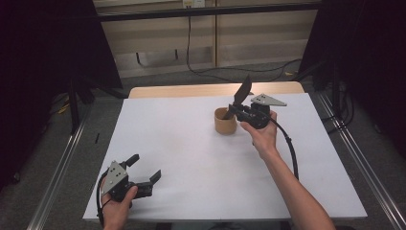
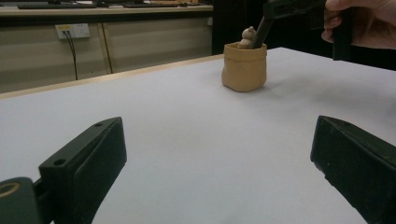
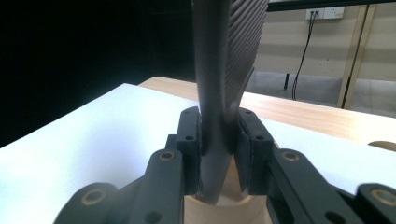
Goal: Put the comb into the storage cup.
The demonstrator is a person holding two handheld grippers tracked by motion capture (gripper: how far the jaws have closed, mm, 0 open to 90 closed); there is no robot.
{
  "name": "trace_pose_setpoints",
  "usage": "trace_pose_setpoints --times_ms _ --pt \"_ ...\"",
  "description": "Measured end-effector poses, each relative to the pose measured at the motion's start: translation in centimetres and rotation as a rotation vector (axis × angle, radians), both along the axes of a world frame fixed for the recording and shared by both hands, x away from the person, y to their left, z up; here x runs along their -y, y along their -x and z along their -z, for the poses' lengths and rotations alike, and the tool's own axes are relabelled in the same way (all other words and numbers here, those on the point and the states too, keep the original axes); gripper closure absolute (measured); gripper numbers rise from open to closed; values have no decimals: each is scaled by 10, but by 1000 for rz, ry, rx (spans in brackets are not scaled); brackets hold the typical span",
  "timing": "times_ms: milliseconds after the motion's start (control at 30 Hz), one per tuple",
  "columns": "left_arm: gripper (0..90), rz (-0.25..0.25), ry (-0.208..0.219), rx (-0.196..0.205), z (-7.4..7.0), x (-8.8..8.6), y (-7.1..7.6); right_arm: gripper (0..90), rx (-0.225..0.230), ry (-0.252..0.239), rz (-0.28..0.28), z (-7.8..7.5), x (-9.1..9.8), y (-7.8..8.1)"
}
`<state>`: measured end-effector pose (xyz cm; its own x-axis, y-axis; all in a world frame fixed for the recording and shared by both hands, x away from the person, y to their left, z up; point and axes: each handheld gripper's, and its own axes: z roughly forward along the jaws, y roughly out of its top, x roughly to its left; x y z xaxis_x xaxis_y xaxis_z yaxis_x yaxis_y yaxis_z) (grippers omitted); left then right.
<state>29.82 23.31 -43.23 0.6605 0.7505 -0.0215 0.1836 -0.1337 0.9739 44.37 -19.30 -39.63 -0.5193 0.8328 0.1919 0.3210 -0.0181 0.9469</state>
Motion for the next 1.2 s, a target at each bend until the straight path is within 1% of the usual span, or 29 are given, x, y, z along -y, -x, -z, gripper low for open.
trace_pose_setpoints --times_ms 300,500,567,733,833,900,1000,1100,1200 --pt "36 1 4 0 0 1 0 733 -4 -11 7 8 2 1" --pt "36 2 -5 4 0 0 0 733 -5 -10 8 13 1 0" --pt "36 1 3 6 -1 0 0 733 -4 -7 9 14 0 0" --pt "36 -6 2 6 0 -1 0 733 -8 -4 5 18 -5 0" --pt "36 0 1 4 0 -1 0 732 -7 0 -7 22 -8 0" --pt "36 2 4 9 -1 -1 0 732 -9 -6 -1 24 -8 0" --pt "36 0 0 14 -1 -2 0 733 -8 0 11 26 -7 0" --pt "36 -6 7 10 -1 -2 0 732 -7 4 17 27 -5 -1" --pt "36 -7 6 10 -1 -2 0 732 -6 11 22 27 -5 0"
